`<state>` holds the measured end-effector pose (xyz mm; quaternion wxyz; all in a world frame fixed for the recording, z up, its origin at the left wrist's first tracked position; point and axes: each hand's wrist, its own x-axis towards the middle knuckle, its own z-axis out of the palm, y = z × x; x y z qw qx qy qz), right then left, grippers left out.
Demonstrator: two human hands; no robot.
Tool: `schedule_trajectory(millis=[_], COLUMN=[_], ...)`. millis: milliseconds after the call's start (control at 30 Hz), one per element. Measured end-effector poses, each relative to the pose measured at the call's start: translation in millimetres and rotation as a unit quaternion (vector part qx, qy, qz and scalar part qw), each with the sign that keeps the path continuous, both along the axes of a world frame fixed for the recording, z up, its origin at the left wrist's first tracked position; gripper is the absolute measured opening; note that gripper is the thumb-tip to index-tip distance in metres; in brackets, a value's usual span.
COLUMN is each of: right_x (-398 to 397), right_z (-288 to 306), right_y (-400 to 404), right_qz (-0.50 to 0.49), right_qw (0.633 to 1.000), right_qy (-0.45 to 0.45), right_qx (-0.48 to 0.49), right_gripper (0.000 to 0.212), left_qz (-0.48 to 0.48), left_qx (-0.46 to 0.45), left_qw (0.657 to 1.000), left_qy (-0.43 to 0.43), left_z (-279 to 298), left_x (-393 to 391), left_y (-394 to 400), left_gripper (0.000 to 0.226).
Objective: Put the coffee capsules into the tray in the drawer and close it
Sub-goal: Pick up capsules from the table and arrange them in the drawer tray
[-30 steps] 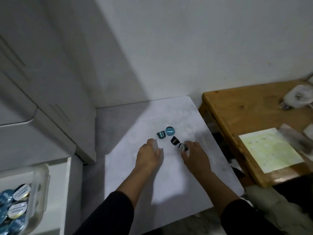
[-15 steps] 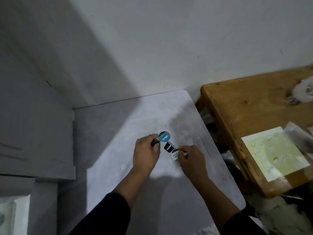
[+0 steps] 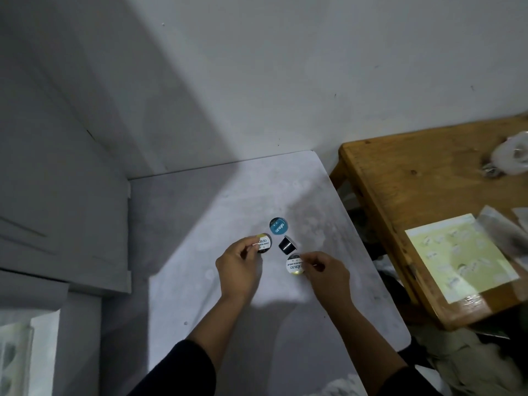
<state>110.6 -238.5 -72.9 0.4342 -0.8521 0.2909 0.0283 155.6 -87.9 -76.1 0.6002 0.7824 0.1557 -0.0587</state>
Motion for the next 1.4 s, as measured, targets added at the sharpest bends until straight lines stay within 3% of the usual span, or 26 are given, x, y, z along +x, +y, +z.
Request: schedule_trajectory(millis=[300, 567, 700, 967, 1133, 1400], right_x=[-19, -38, -50, -74, -83, -82], right_z=[28, 85, 114, 148, 148, 118], right_y=[11, 56, 95, 187, 259, 394], right_qz=[-0.045, 0.007, 0.039, 0.142, 0.190, 0.212], right_qw=[0.992, 0.968, 0.936, 0.921, 0.919, 0.929], right_qy=[-0.049, -0.154, -0.199, -0.171, -0.147, -0.088], right_qx=[0.105, 0.197, 0.286, 0.320, 0.313, 0.289], right_gripper=[0.015, 0.029, 0.022, 0.019, 0.018, 0.018], left_qz=[0.063, 0.117, 0.137, 0.176, 0.181, 0.147], left_qx=[-0.070, -0.151, -0.184, -0.124, -0.142, -0.052], left_qw=[0.995, 0.979, 0.970, 0.967, 0.967, 0.987], left_qy=[0.027, -0.065, -0.086, -0.135, -0.109, -0.036], left_z=[29, 79, 105, 137, 137, 119], left_x=[-25, -66, -91, -138, -156, -146], left_y=[11, 51, 87, 188, 268, 417], left_gripper=[0.021, 0.023, 0.019, 0.022, 0.024, 0.023])
